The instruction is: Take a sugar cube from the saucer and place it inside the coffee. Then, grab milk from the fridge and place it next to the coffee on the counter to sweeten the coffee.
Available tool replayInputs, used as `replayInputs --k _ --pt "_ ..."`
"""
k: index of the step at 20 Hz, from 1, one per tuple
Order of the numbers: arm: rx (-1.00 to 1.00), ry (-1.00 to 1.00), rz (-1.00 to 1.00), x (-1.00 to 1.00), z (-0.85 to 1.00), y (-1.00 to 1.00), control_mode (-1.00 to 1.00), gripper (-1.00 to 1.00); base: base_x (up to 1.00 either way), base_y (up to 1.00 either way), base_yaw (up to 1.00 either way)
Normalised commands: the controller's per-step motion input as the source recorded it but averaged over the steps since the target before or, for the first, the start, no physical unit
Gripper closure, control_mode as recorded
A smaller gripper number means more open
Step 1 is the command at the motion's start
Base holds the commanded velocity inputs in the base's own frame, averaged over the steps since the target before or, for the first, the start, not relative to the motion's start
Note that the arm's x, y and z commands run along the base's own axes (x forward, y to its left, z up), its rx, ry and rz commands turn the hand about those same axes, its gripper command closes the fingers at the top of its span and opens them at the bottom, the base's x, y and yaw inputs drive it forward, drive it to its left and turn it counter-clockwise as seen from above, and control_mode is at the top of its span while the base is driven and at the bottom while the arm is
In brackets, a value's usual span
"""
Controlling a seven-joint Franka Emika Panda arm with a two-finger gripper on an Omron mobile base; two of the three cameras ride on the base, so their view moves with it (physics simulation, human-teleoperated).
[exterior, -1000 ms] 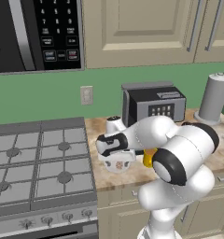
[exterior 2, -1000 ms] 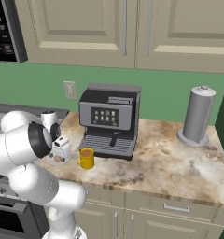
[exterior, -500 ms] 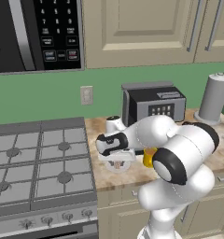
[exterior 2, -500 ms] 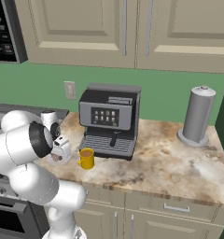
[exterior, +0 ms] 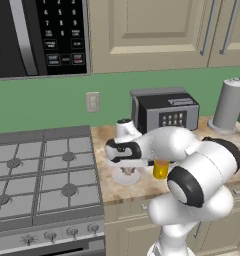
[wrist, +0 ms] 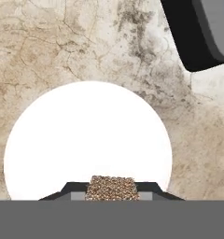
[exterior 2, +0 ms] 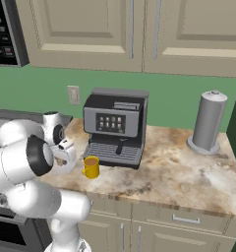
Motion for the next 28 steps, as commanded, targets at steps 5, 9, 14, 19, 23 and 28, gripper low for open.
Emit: replayInputs --k 5,9,14,19,23,28 --pt "0.00 -0.05 -0.05 -0.10 0.67 -0.34 -1.00 1.00 0.00 0.00 0.00" --pt "0.00 0.00 -0.09 -0.01 0.63 -0.43 -1.00 1.00 0.00 0.00 0.00" --pt "0.00 0.00 -0.06 -0.07 0.21 -0.81 -1.00 1.00 0.00 0.00 0.00" --pt "-0.01 0.00 -0.01 -0.04 0.00 -0.76 -1.00 1.00 0.00 0.00 0.00" --pt "0.00 0.00 0.00 0.00 -0.08 -0.21 -1.00 1.00 0.00 0.00 0.00" --pt "0.00 0.00 -0.01 0.04 -0.23 -0.09 -1.00 1.00 0.00 0.00 0.00"
